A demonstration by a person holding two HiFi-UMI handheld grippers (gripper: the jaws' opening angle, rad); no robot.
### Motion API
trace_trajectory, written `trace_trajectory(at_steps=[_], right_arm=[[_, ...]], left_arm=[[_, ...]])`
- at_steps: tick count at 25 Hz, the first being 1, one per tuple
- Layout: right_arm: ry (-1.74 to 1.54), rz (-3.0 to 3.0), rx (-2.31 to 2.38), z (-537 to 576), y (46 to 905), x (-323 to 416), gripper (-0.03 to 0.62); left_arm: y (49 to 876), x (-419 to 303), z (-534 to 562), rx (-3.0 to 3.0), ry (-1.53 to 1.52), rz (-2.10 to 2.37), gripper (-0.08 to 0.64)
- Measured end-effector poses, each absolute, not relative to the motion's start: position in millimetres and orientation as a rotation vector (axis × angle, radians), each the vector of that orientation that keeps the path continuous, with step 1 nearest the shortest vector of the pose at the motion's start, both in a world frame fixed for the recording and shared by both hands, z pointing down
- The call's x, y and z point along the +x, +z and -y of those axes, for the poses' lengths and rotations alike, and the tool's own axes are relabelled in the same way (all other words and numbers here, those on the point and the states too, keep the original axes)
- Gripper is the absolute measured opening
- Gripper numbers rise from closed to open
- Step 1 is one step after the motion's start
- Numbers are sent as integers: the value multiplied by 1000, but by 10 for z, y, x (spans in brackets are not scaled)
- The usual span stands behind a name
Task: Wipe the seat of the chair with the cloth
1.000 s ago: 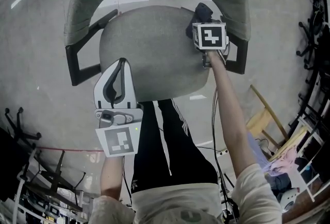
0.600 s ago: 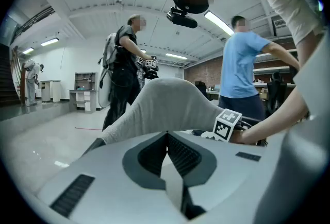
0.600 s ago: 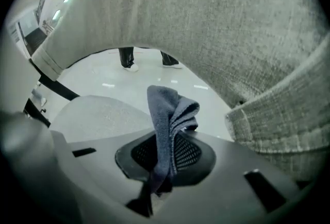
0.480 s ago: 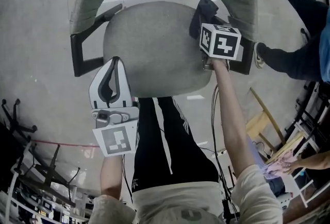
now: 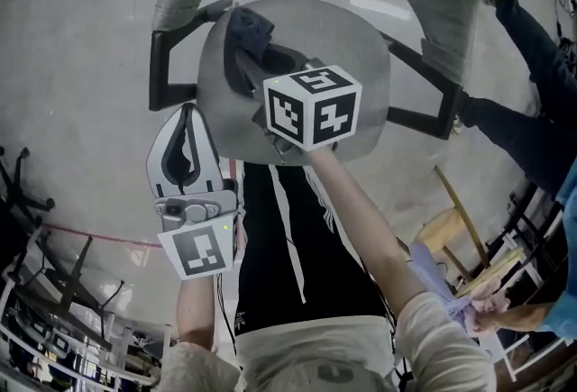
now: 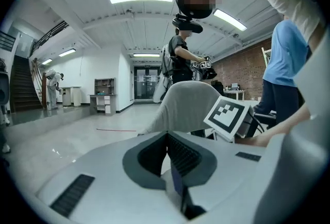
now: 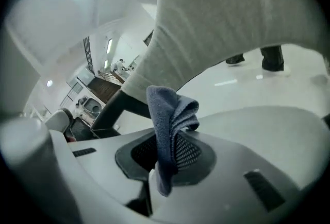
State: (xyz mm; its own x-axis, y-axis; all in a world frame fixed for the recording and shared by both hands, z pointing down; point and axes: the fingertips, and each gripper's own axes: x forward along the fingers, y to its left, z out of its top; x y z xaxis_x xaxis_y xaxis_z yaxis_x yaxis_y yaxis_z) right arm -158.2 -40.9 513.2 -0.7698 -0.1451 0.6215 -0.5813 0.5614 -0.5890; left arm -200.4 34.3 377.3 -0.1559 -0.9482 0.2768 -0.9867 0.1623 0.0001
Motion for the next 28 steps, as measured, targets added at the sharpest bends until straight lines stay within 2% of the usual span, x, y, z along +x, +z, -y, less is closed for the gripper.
trace_trajectory(at_steps=[6, 12, 28], right_arm=[[1323, 2163, 425, -266, 5550, -2082, 49], [1433, 2000, 453, -517, 6077, -2143, 49], [1197, 2002, 492, -322, 6176, -1750, 49]], left_arm=[[3823, -2143, -559, 1829, 270, 2244, 15], [3993, -2227, -664, 1787, 269, 2240, 15], [4043, -2208, -561, 1814, 272, 2220, 15]])
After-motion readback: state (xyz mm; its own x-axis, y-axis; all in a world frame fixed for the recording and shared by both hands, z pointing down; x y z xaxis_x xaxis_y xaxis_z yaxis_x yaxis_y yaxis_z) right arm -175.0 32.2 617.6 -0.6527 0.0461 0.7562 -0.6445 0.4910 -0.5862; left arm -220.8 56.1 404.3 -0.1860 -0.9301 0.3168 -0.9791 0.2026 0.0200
